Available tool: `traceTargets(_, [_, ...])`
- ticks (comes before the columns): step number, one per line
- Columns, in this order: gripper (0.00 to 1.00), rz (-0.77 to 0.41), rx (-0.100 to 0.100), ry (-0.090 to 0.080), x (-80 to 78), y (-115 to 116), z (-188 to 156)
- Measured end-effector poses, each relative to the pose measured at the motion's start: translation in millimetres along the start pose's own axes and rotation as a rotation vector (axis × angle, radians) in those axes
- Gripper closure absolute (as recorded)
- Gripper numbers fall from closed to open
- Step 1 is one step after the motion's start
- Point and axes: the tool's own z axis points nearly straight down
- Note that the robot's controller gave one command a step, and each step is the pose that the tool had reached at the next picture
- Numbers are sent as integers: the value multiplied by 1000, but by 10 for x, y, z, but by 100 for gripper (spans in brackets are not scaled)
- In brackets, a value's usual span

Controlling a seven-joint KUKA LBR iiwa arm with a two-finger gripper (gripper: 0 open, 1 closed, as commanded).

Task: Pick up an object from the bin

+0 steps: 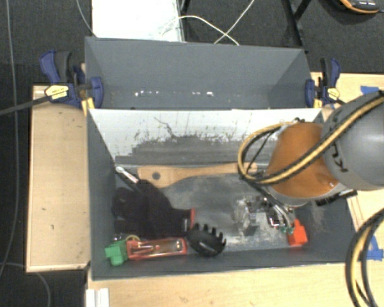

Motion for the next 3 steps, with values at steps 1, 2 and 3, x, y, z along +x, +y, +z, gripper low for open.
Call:
traceTargets(1, [100, 84, -6, -9, -173, 1056, -173])
traceTargets(2, [0, 83, 2, -7, -323, 1727, -20])
traceTargets(3, [100, 81, 4, -5, -317, 1720, -11])
